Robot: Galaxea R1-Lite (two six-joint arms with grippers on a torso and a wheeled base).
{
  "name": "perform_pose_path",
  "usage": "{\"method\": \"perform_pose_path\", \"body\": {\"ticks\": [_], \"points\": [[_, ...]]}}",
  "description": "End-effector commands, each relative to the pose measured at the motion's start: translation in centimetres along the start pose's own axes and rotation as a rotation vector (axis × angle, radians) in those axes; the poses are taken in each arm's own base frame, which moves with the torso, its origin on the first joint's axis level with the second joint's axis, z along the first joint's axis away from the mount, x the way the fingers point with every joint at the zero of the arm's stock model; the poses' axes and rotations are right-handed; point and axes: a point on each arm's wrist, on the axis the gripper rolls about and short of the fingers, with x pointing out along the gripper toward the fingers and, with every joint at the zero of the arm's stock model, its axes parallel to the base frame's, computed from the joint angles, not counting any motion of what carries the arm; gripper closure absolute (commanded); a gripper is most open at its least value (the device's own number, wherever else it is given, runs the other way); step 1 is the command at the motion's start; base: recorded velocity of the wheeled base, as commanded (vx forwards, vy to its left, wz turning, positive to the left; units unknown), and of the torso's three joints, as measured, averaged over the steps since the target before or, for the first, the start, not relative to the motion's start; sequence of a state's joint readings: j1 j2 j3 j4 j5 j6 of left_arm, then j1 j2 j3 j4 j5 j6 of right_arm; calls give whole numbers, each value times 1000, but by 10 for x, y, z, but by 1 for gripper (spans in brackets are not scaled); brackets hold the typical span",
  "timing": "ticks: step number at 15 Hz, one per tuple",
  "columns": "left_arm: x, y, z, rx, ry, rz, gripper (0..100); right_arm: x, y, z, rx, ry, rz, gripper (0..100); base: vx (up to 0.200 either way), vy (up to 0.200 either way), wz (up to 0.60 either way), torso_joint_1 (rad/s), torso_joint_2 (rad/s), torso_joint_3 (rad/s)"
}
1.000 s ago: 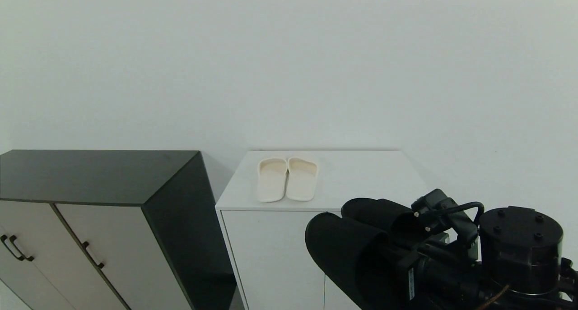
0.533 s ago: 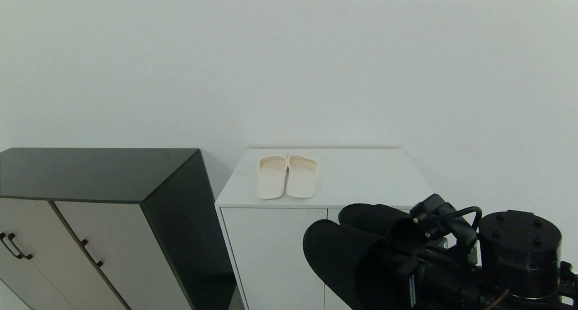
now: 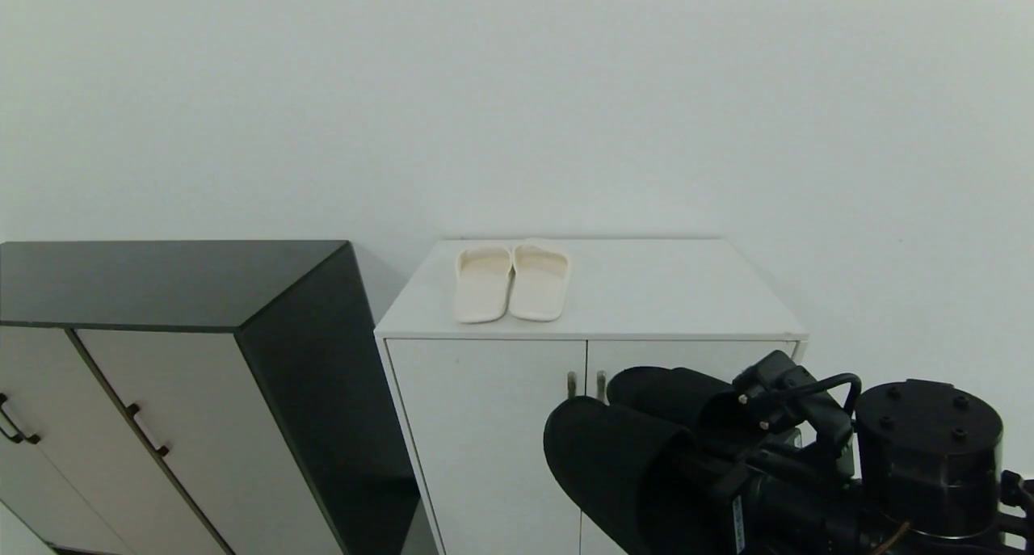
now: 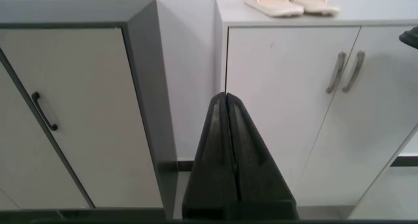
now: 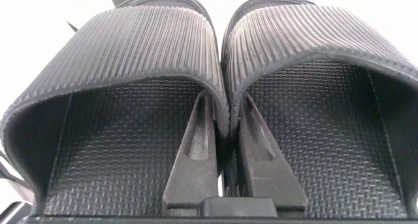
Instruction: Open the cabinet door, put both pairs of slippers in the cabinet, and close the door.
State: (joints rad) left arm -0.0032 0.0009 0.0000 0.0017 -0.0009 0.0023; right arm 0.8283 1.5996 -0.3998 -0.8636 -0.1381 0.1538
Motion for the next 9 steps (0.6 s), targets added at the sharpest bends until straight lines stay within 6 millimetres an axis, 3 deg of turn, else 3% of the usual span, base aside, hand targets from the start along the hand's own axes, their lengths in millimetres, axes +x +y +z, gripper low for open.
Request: {"method": "perform_pose_path", "body": {"ticks": [1, 3, 4, 9], "points": [[0, 0, 0, 1, -1, 1, 100, 1, 0, -1, -1, 6, -2, 100, 0, 0, 0, -232, 554, 320], [0, 0, 0, -4, 1, -1, 100, 1, 0, -1, -1, 6, -1, 100, 0, 0, 0, -220, 544, 317], [0, 0, 0, -4, 2, -2, 0, 1, 0, -1, -1, 8, 0, 100, 0, 0, 0, -217, 544, 325], [0, 0, 0, -4, 2, -1, 0, 1, 0, -4, -3, 15, 1, 100, 0, 0, 0, -199, 519, 317]]}}
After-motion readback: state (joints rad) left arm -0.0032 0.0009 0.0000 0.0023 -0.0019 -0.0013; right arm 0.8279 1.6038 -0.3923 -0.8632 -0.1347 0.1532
